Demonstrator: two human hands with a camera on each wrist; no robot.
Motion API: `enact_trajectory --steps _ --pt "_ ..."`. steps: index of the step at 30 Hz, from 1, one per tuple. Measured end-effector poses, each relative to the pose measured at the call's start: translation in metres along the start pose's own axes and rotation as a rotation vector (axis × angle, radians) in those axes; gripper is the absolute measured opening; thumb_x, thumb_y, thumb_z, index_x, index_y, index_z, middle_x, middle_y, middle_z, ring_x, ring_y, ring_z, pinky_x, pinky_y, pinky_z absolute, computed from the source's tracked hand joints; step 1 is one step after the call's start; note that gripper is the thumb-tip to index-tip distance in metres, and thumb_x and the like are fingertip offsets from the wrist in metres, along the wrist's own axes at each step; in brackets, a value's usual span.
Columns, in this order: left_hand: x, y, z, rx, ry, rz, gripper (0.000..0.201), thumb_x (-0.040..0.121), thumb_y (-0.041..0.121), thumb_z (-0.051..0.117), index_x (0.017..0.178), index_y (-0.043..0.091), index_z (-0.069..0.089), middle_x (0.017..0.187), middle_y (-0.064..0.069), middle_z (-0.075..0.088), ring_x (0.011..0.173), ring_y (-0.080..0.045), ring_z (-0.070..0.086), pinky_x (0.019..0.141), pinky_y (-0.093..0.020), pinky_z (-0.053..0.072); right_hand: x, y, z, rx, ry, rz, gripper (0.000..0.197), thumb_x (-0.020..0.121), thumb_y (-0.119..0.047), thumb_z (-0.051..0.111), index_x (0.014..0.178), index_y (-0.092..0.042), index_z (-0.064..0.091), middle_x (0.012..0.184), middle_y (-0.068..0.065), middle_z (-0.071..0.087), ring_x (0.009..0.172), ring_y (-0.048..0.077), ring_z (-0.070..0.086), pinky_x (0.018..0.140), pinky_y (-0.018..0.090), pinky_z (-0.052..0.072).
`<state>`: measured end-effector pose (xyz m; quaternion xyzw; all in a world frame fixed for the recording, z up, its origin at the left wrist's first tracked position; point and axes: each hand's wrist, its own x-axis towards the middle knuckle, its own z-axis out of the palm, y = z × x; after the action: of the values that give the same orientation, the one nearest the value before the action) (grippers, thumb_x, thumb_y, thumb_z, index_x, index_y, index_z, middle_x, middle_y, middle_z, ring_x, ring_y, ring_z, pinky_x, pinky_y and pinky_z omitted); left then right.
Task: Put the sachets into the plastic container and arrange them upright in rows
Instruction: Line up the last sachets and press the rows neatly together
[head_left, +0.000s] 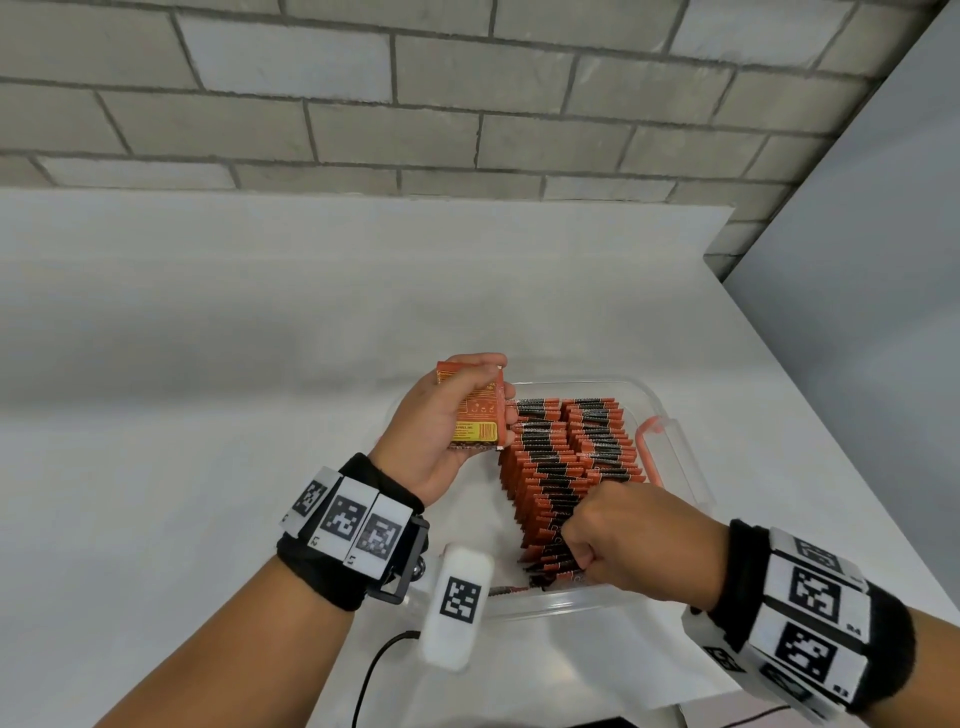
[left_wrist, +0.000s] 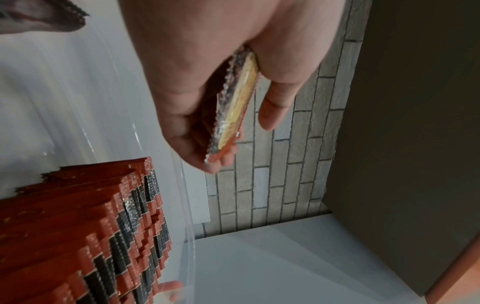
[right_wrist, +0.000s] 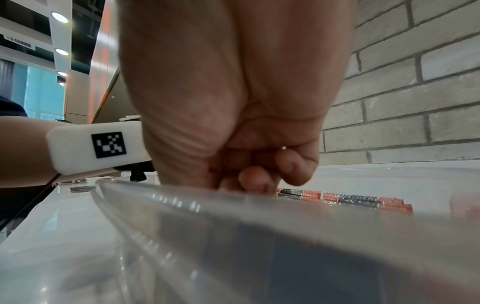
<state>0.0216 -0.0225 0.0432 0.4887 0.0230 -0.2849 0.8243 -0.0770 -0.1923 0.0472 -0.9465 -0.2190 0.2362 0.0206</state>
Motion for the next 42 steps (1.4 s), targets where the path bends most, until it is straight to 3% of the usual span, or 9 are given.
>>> enact_trajectory --steps 9,15,19,24,27,31,34,38,42 --pt "-0.002 0.000 0.000 -0.066 -0.021 -0.041 0.037 0.088 0.039 0.053 0.108 0.008 0.060 0.078 -0.012 0.066 0.064 -0.025 0.062 0.057 -0.033 0.053 0.002 0.001 -0.003 0.018 -0.022 0.032 0.010 0.087 -0.015 0.056 0.081 -0.020 0.062 0.084 -0.004 0.063 0.076 0.012 0.054 0.056 0.017 0.034" --pt "-0.002 0.002 -0.001 -0.096 -0.057 -0.070 0.048 0.079 0.049 0.055 0.106 0.010 0.060 0.080 -0.015 0.066 0.063 -0.027 0.062 0.060 -0.034 0.053 -0.004 0.011 -0.013 0.188 -0.061 0.176 0.034 0.076 -0.041 0.074 0.065 -0.026 0.045 0.059 -0.011 0.047 0.053 0.003 0.041 0.050 0.018 0.028" --pt "-0.003 0.003 0.000 -0.078 -0.095 -0.092 0.050 0.081 0.051 0.052 0.108 0.009 0.059 0.082 -0.019 0.066 0.061 -0.029 0.064 0.057 -0.034 0.054 -0.009 0.015 -0.031 0.415 0.174 0.152 0.024 0.078 -0.048 0.070 0.080 -0.027 0.059 0.064 -0.009 0.057 0.056 0.005 0.051 0.054 0.017 0.039" --pt "-0.005 0.003 0.017 0.006 -0.122 -0.084 0.044 0.094 0.044 0.046 0.113 0.006 0.058 0.085 -0.017 0.067 0.056 -0.029 0.065 0.053 -0.032 0.053 0.000 0.009 -0.058 0.711 0.612 0.241 0.024 0.083 -0.045 0.062 0.106 -0.037 0.057 0.082 -0.013 0.062 0.066 0.003 0.056 0.061 0.011 0.041" --pt "-0.005 0.003 0.027 0.074 -0.143 -0.070 0.044 0.097 0.044 0.043 0.113 0.006 0.059 0.088 -0.016 0.066 0.057 -0.029 0.065 0.053 -0.030 0.054 0.008 0.011 -0.063 0.734 0.590 0.244 0.016 0.085 -0.036 0.067 0.098 -0.036 0.059 0.084 -0.012 0.062 0.065 -0.001 0.056 0.061 0.009 0.041" --pt "-0.004 0.006 0.029 0.130 -0.109 -0.036 0.040 0.099 0.042 0.039 0.108 0.008 0.059 0.090 -0.012 0.068 0.072 -0.023 0.068 0.065 -0.035 0.058 0.011 0.017 -0.063 0.962 0.739 0.235 0.013 0.080 -0.015 0.073 0.081 -0.022 0.062 0.075 -0.004 0.064 0.066 0.015 0.057 0.065 0.031 0.049" --pt "-0.002 0.005 0.025 0.160 -0.089 0.005 0.030 0.097 0.025 0.049 0.117 0.004 0.055 0.093 -0.012 0.068 0.072 -0.019 0.066 0.072 -0.031 0.058 0.010 0.017 -0.060 0.972 0.906 0.231 0.018 0.082 -0.011 0.070 0.077 -0.021 0.056 0.072 -0.003 0.060 0.068 0.014 0.054 0.065 0.027 0.045" --pt "0.000 0.007 0.021 0.094 -0.116 0.006 0.026 0.093 0.006 0.053 0.118 0.001 0.054 0.083 -0.010 0.070 0.065 -0.018 0.065 0.060 -0.026 0.056 0.002 0.014 -0.059 1.047 0.827 0.106 0.015 0.085 -0.022 0.069 0.091 -0.026 0.056 0.089 -0.007 0.062 0.077 0.011 0.057 0.067 0.027 0.046" --pt "-0.002 0.009 0.025 0.007 -0.182 -0.082 0.018 0.093 0.004 0.049 0.108 -0.001 0.058 0.060 -0.004 0.063 0.045 -0.008 0.056 0.044 -0.016 0.050 -0.013 0.028 -0.063 0.827 0.734 0.021 0.046 0.076 -0.015 0.058 0.114 -0.040 0.052 0.124 -0.018 0.048 0.105 0.003 0.053 0.081 0.021 0.048"
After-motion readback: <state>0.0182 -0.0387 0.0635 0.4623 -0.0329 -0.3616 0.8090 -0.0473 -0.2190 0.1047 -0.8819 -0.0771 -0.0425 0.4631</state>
